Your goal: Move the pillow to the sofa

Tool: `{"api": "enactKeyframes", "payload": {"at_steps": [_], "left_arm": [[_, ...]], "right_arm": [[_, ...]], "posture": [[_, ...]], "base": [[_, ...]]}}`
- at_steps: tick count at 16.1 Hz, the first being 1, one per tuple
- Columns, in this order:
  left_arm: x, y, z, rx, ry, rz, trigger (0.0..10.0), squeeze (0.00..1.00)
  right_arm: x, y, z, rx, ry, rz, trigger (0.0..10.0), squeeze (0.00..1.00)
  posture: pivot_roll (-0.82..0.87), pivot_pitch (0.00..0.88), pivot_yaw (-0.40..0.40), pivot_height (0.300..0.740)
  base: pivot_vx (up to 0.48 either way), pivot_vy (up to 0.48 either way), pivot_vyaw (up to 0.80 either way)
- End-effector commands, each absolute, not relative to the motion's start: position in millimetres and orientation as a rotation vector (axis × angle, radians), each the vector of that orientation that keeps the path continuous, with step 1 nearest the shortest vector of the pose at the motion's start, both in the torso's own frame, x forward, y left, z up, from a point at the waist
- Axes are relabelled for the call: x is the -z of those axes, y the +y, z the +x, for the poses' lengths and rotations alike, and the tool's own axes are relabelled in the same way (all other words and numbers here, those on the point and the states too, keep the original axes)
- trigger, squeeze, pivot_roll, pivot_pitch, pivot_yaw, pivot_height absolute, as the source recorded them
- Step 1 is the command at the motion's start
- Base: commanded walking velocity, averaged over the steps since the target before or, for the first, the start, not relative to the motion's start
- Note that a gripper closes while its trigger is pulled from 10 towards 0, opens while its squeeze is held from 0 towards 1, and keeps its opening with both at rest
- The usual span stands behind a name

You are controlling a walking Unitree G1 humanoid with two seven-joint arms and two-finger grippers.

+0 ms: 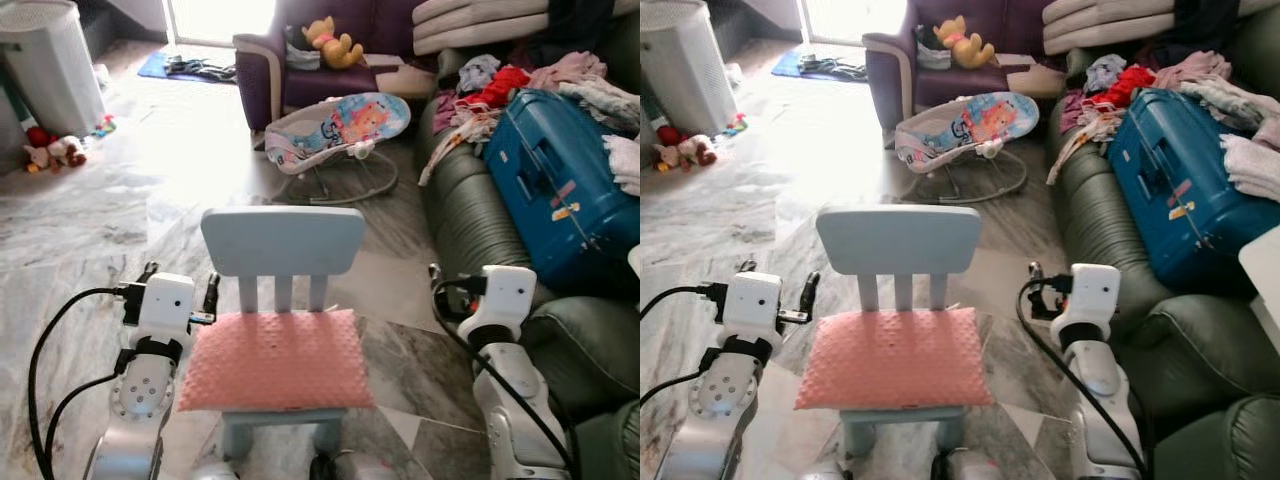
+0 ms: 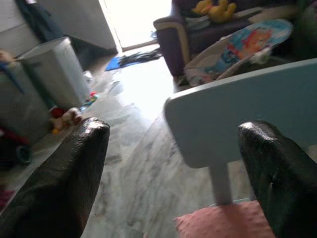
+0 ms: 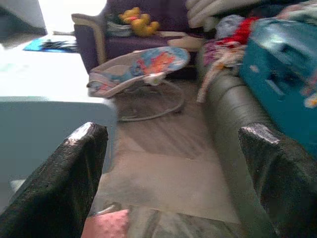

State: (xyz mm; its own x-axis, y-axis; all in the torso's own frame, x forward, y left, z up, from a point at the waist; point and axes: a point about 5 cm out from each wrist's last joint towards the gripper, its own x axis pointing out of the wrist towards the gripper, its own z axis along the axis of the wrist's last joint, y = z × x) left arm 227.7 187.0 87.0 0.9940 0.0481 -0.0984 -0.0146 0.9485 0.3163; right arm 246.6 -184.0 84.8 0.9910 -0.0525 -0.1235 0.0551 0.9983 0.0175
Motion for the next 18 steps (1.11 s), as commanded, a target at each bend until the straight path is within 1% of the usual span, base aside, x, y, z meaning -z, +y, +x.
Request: {"api": "enactKeyframes", "payload": {"at_steps": [1,9,18], "left_arm": [[-91.2,189.8,227.0,-0.055,0.085,0.339,10.0,0.00],[-89.4,194.9,226.2,-0.103,0.099,0.359,10.0,0.00],[-88.6,193.2,227.3,-0.106,0.100,0.357,10.0,0.00]], "right_arm": [[-87.8,-185.3,248.2,0.051,0.115,0.020,10.0,0.00],[-88.1,-180.5,250.1,0.007,0.113,0.030,10.0,0.00],[-87.7,-179.6,250.7,-0.008,0.116,0.032,10.0,0.00]], "posture": [[0.03,0.000,-0.067,0.740],[0.03,0.000,-0.070,0.740],[0.02,0.000,-0.073,0.740]], "base": [[0.000,0.000,0.00],[0.000,0.000,0.00],[0.000,0.000,0.00]]}}
